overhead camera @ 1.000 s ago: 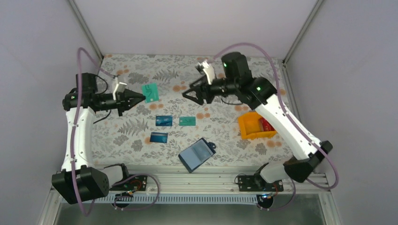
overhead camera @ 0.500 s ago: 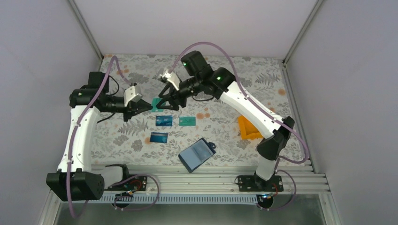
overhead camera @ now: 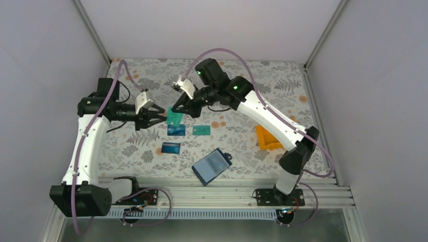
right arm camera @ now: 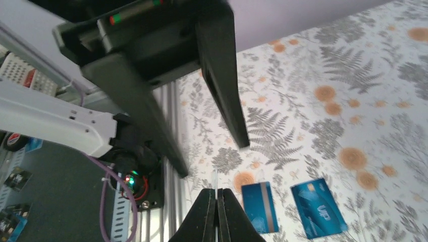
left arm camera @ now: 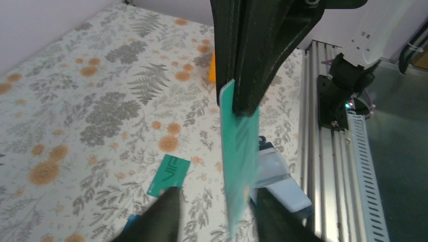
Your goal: Take the credit cards out of the card holder
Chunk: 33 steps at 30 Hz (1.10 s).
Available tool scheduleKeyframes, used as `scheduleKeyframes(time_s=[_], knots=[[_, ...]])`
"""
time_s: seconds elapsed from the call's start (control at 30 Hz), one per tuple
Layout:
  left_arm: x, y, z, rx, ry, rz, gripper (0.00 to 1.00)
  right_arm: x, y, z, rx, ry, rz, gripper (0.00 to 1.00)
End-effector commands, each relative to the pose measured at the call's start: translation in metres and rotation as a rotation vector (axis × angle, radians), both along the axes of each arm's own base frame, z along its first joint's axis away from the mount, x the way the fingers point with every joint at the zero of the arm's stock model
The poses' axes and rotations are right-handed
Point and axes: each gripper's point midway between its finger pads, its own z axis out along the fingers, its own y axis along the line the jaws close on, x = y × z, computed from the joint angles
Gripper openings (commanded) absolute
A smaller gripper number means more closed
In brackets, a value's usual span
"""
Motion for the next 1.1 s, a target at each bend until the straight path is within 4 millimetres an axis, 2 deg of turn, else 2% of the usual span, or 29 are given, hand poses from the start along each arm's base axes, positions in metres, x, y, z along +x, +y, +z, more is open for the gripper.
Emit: scheduleKeyframes(time_s=[0.0, 0.03, 0.07, 0.1, 0.17, 0.3, 0.4, 0.57, 0.63, 0.7, 0.73, 0.8, 1.07], knots=[[0.032, 0.005, 0.007, -0.044, -0.004, 0.129, 0.81, 0.055, -0.034, 0.024, 0.101, 0.092, -0.287, 0.04], [0.040, 0.011, 0.001, -0.029, 0.016, 0.180, 0.97, 0.075, -0.044, 0.021, 0.140, 0.160, -0.365, 0.04], [0.050, 0.020, -0.008, 0.007, 0.029, 0.247, 1.00, 0.084, -0.061, 0.030, 0.206, 0.224, -0.440, 0.04], [0.059, 0.027, -0.016, 0.029, 0.041, 0.308, 1.00, 0.100, -0.076, 0.018, 0.247, 0.337, -0.542, 0.04], [0.073, 0.042, -0.030, 0.063, 0.063, 0.422, 1.00, 0.119, -0.095, 0.004, 0.332, 0.431, -0.694, 0.04], [0.089, 0.067, -0.053, 0.124, 0.070, 0.591, 1.00, 0.151, -0.118, -0.033, 0.397, 0.523, -0.993, 0.04], [0.092, 0.074, -0.057, 0.129, 0.064, 0.634, 1.00, 0.162, -0.123, -0.070, 0.412, 0.623, -1.114, 0.04], [0.088, 0.075, -0.051, 0.114, 0.037, 0.636, 1.00, 0.154, -0.117, -0.151, 0.335, 0.804, -1.248, 0.04], [0.085, 0.073, -0.049, 0.106, 0.032, 0.626, 1.00, 0.148, -0.116, -0.178, 0.284, 0.852, -1.273, 0.04], [0.082, 0.070, -0.048, 0.095, 0.029, 0.606, 1.00, 0.141, -0.118, -0.195, 0.263, 0.890, -1.300, 0.04], [0.080, 0.068, -0.048, 0.091, 0.027, 0.599, 1.00, 0.137, -0.119, -0.214, 0.234, 0.916, -1.322, 0.04], [0.079, 0.067, -0.048, 0.085, 0.026, 0.588, 1.00, 0.131, -0.118, -0.228, 0.225, 0.939, -1.331, 0.04], [0.075, 0.064, -0.047, 0.080, 0.020, 0.572, 1.00, 0.121, -0.110, -0.254, 0.167, 0.922, -1.352, 0.04]])
